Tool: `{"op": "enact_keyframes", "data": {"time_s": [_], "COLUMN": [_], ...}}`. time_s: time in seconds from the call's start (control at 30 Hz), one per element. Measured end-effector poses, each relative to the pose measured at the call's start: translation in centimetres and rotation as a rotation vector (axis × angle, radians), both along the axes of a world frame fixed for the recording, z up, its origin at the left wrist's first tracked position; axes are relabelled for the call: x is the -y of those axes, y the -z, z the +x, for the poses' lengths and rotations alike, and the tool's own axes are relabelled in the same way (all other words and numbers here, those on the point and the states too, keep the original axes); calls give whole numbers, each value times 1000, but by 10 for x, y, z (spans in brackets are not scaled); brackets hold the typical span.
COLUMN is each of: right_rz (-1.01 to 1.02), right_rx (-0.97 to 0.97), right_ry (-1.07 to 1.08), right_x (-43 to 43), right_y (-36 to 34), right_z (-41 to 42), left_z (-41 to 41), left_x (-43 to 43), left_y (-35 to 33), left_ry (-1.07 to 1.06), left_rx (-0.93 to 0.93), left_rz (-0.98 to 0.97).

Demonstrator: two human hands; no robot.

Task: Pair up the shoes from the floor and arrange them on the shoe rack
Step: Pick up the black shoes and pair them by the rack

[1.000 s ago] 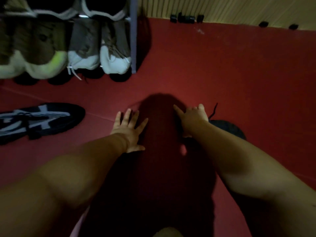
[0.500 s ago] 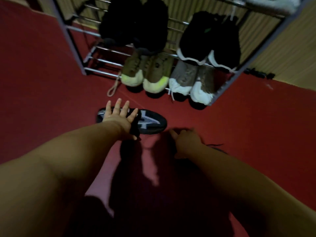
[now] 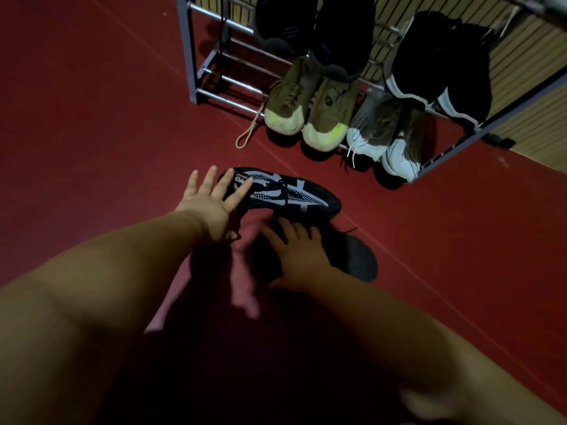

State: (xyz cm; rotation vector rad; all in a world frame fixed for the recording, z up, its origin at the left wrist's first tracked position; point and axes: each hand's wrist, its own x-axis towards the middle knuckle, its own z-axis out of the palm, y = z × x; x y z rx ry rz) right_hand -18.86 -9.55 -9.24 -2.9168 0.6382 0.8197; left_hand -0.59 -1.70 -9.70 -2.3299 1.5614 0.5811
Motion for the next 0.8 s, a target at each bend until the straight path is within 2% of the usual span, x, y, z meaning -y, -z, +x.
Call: {"op": "enact_keyframes", "data": {"time_s": [0.07, 0.13, 0.23, 0.33, 0.4, 0.5, 0.53, 0.67, 0.73, 0.8], "right_rz": [2, -14, 5, 109, 236, 561, 613, 576, 535, 380], "right_rx": [-49, -34, -2, -84, -148, -189, -193, -145, -40, 120], "right_ry": [140, 183, 117, -10, -38, 89, 107, 20, -6, -22], "right_x": [11, 19, 25, 26, 23, 14, 11, 15, 26, 42], "right_y": [3, 5, -1, -11, -18, -22, -21, -26, -30, -29], "right_z": [-18, -28, -24, -5, 12, 38, 45, 65, 69, 69], "left_z": [-1, -2, 1, 10, 20, 37, 44, 63, 66, 64], "left_x": [2, 3, 2, -1, -2, -5, -7, -15, -20, -25], "left_y": [2, 3, 5, 0, -4, -11, -13, -22, -23, -22], "left_ry": [33, 40, 35, -22, -116, -269, -320, -478, -514, -517], "left_rx": [-20, -38, -95, -183, -209, -222, -224, -214, -204, -203], "left_rz": [-27, -53, -135, -317, -411, -482, -487, -482, -472, -446]}}
